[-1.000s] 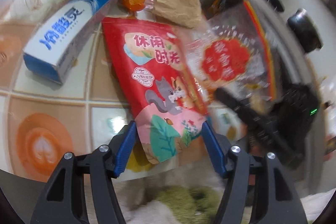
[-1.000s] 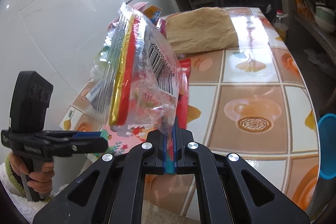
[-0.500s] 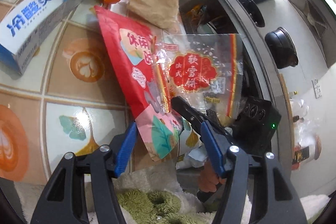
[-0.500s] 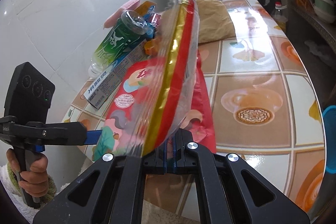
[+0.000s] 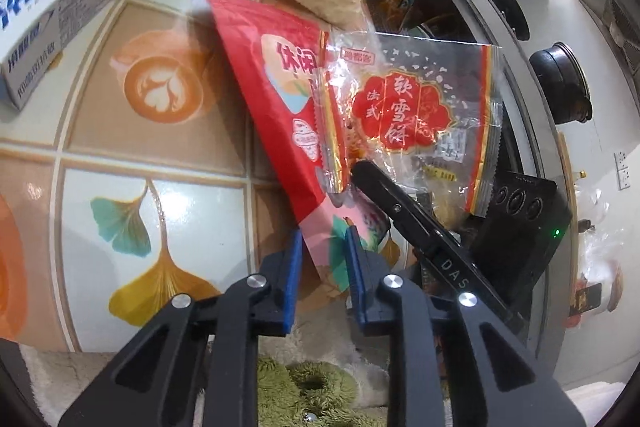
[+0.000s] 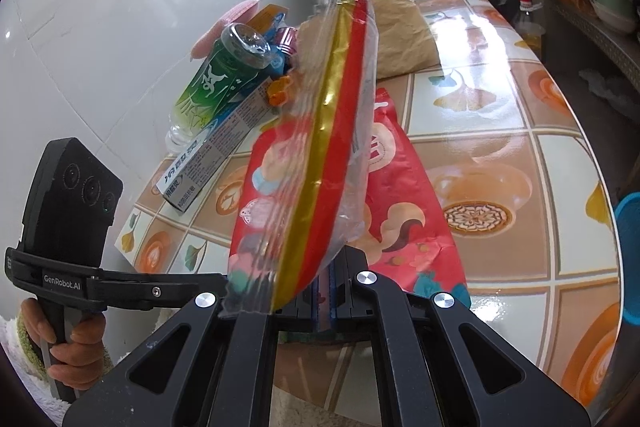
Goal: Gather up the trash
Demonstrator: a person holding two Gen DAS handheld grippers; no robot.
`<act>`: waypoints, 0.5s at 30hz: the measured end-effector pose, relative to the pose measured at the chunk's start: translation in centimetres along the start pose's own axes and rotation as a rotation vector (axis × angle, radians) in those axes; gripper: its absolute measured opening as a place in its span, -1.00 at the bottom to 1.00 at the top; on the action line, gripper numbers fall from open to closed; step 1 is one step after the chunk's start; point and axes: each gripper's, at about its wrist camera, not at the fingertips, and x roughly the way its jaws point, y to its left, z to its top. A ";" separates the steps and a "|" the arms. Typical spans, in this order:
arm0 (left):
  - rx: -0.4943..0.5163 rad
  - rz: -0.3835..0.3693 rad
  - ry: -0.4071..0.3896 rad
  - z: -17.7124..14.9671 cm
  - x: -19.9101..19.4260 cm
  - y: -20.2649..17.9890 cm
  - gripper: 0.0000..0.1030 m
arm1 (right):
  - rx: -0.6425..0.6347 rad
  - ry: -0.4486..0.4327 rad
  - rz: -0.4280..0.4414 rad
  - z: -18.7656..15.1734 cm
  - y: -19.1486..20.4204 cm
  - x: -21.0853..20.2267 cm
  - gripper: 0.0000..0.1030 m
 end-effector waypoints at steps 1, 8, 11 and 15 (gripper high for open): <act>0.012 0.000 -0.002 0.0 -0.1 -0.1 -0.98 | 0.001 -0.007 -0.004 0.1 -0.1 -0.2 -0.95; 0.084 0.004 -0.061 0.1 -1.2 -1.6 -0.99 | 0.019 -0.065 -0.020 0.5 -0.5 -2.1 -0.96; 0.114 0.012 -0.082 0.0 -1.7 -2.3 -0.99 | 0.026 -0.091 -0.027 0.7 -0.8 -3.1 -0.96; 0.149 0.018 -0.105 -0.3 -2.4 -2.7 -0.99 | 0.033 -0.129 -0.035 0.9 -1.5 -4.7 -0.96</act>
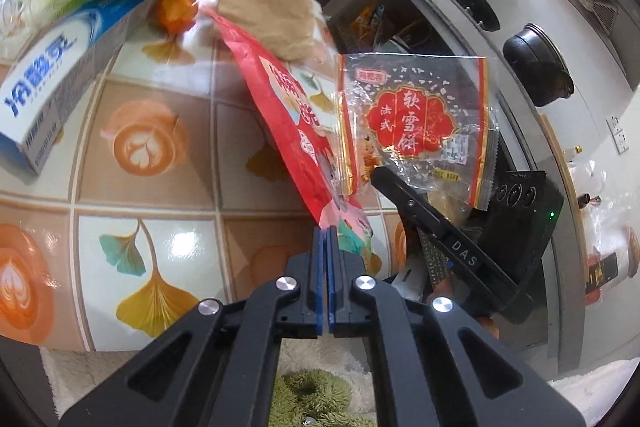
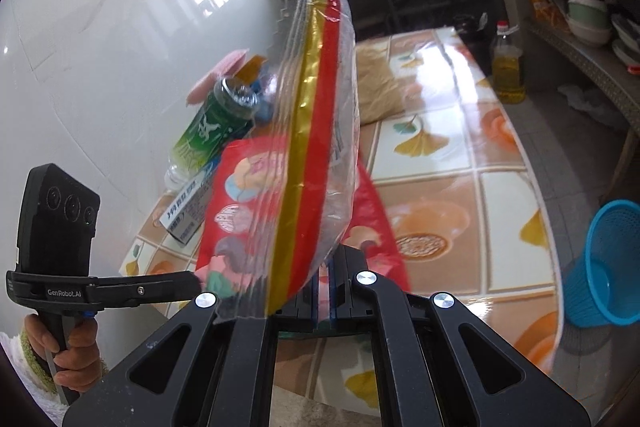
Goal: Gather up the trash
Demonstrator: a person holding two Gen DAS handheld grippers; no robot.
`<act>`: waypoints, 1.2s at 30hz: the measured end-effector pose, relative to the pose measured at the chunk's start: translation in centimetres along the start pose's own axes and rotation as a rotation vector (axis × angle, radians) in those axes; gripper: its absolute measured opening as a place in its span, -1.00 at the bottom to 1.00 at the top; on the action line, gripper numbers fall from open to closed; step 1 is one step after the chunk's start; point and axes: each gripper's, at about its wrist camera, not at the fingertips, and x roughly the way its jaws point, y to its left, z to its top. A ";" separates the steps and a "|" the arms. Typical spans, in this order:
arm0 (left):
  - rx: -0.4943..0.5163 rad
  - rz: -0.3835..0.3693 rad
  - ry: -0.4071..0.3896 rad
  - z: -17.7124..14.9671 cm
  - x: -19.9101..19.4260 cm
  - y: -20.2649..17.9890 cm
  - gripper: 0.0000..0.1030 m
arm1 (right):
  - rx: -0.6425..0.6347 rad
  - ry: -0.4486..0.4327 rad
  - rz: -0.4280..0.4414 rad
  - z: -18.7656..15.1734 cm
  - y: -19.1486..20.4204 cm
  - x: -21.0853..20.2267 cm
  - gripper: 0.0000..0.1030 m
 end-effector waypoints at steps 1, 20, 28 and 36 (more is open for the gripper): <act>0.012 0.004 -0.007 0.0 -0.2 -0.2 -1.00 | 0.004 -0.010 -0.002 0.1 -0.2 -0.4 -0.96; 0.126 -0.005 -0.098 -0.1 -2.8 -4.6 -1.00 | 0.037 -0.153 -0.016 1.3 -2.0 -4.7 -0.96; 0.178 -0.031 -0.116 0.7 -2.7 -6.8 -1.00 | 0.067 -0.214 -0.013 1.7 -3.2 -6.9 -0.96; 0.222 -0.059 -0.126 1.7 -2.4 -8.1 -1.00 | 0.086 -0.255 -0.014 1.6 -3.9 -8.3 -0.96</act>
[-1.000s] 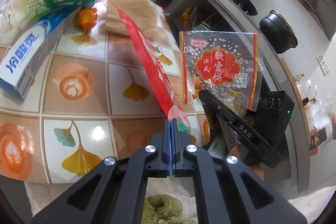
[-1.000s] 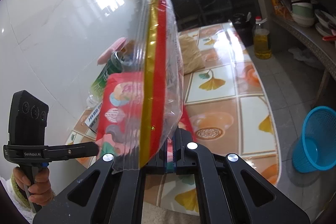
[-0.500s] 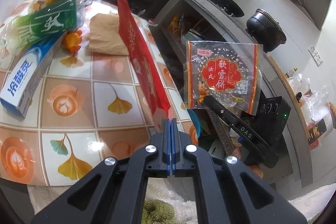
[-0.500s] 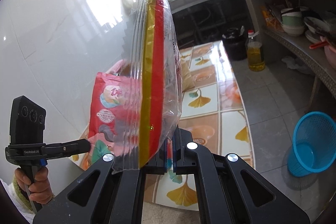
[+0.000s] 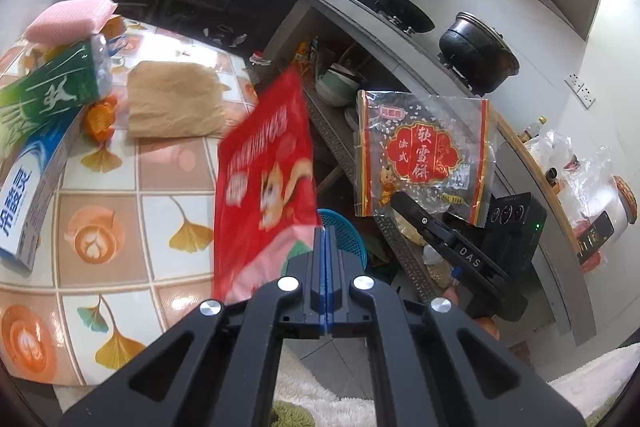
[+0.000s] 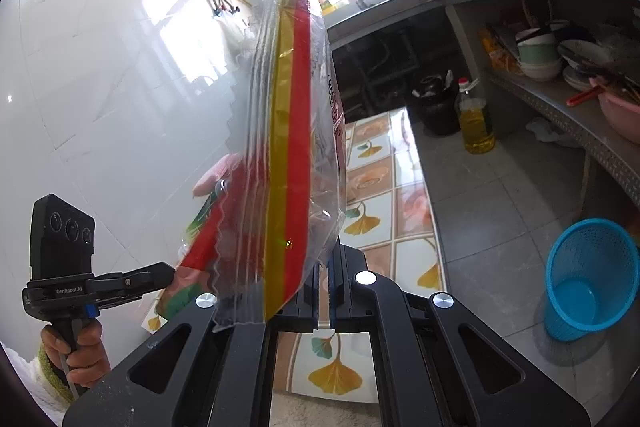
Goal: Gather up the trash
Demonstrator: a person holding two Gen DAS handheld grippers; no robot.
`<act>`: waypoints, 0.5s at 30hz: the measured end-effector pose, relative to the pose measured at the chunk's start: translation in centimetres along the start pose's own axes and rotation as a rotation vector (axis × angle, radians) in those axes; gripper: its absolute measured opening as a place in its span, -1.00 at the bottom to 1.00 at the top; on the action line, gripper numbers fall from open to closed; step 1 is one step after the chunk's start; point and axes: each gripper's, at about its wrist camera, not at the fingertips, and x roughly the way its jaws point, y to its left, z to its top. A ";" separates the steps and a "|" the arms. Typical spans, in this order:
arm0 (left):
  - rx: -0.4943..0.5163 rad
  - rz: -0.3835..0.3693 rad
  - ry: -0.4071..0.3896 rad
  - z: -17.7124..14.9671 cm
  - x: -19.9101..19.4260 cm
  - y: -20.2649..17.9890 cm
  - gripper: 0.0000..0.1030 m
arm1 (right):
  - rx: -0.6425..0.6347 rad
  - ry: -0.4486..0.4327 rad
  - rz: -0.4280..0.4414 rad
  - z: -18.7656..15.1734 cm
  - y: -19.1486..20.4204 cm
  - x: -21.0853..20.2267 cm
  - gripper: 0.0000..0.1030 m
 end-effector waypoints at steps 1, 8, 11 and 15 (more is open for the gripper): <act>0.002 0.000 0.000 0.1 0.1 -0.1 -1.00 | 0.002 -0.002 -0.001 0.0 0.0 -0.1 -0.96; 0.014 0.002 0.008 0.5 0.9 -0.2 -1.00 | 0.013 -0.007 -0.014 0.0 -0.6 -0.6 -0.96; 0.017 0.005 0.001 0.7 0.9 -0.1 -1.00 | 0.015 -0.007 -0.017 -0.2 -0.2 -0.9 -0.96; 0.026 0.010 0.001 1.1 1.0 0.0 -1.00 | 0.017 -0.003 -0.021 -0.1 -0.1 -0.9 -0.96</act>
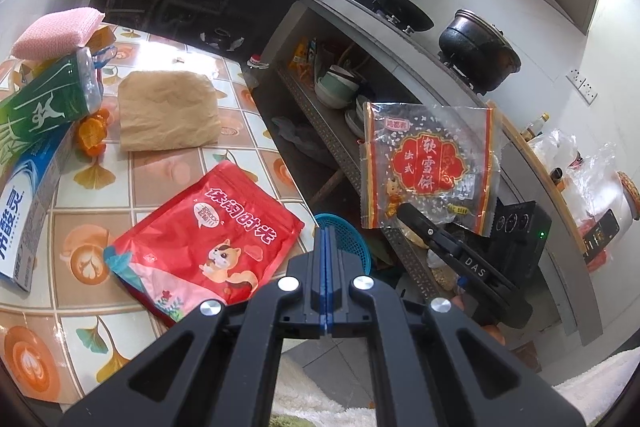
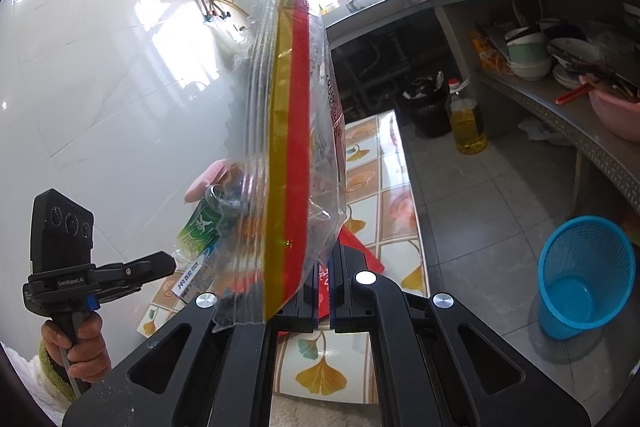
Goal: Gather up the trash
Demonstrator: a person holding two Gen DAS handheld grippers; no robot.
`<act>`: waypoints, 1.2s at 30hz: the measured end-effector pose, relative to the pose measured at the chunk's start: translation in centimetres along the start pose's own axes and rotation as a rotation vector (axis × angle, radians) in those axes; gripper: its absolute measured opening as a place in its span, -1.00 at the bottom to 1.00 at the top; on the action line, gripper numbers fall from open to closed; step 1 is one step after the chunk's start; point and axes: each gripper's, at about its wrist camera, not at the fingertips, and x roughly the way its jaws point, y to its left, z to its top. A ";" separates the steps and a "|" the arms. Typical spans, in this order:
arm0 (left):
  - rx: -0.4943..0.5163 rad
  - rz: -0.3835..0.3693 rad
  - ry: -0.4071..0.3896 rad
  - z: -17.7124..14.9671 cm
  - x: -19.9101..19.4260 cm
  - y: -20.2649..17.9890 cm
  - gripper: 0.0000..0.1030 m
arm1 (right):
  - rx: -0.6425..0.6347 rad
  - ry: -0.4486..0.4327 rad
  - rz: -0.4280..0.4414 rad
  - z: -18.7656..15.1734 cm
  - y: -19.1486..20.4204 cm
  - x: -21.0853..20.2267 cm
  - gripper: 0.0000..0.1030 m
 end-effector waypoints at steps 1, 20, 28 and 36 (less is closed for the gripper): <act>-0.001 0.006 0.006 0.0 0.2 0.1 -1.00 | 0.001 0.002 -0.001 0.1 0.0 0.1 -0.96; 0.367 0.347 0.235 -5.0 4.3 -1.6 0.23 | 0.026 0.048 -0.024 0.4 -0.2 1.5 -0.96; 0.464 0.399 0.267 -6.0 4.0 -0.9 0.23 | 0.035 0.074 -0.028 0.6 -0.2 2.9 -0.96; 0.623 0.469 0.406 -7.3 7.5 0.2 0.12 | 0.031 0.099 -0.027 0.2 -0.4 3.7 -0.96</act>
